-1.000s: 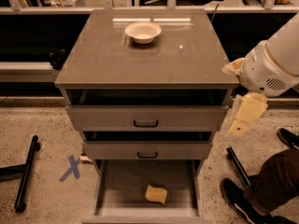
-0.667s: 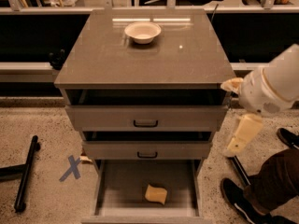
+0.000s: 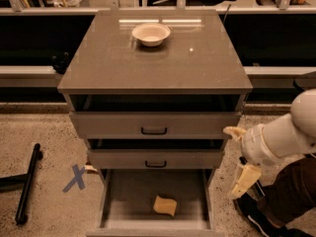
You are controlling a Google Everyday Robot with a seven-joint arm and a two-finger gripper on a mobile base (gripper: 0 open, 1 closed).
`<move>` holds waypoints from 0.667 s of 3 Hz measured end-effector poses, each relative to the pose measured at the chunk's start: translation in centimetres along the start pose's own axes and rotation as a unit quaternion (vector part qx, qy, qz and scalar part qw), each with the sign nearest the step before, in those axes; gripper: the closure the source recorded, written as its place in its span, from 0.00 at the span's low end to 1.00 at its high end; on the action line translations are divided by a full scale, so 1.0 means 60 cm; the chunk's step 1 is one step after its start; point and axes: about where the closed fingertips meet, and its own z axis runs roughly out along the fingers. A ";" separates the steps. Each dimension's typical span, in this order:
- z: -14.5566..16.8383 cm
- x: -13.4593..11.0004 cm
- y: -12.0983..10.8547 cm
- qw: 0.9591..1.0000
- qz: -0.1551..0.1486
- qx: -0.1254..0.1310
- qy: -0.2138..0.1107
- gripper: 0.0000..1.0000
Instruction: Pick sponge from bottom drawer and place on counter
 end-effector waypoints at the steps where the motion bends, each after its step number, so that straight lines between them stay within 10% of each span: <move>1: 0.126 0.059 0.024 0.998 0.004 -0.044 -0.045 0.00; 2: 0.126 0.059 0.024 0.998 0.004 -0.044 -0.045 0.00</move>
Offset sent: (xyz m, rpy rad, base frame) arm -0.0012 0.0054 -0.0585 0.0680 0.0337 0.0365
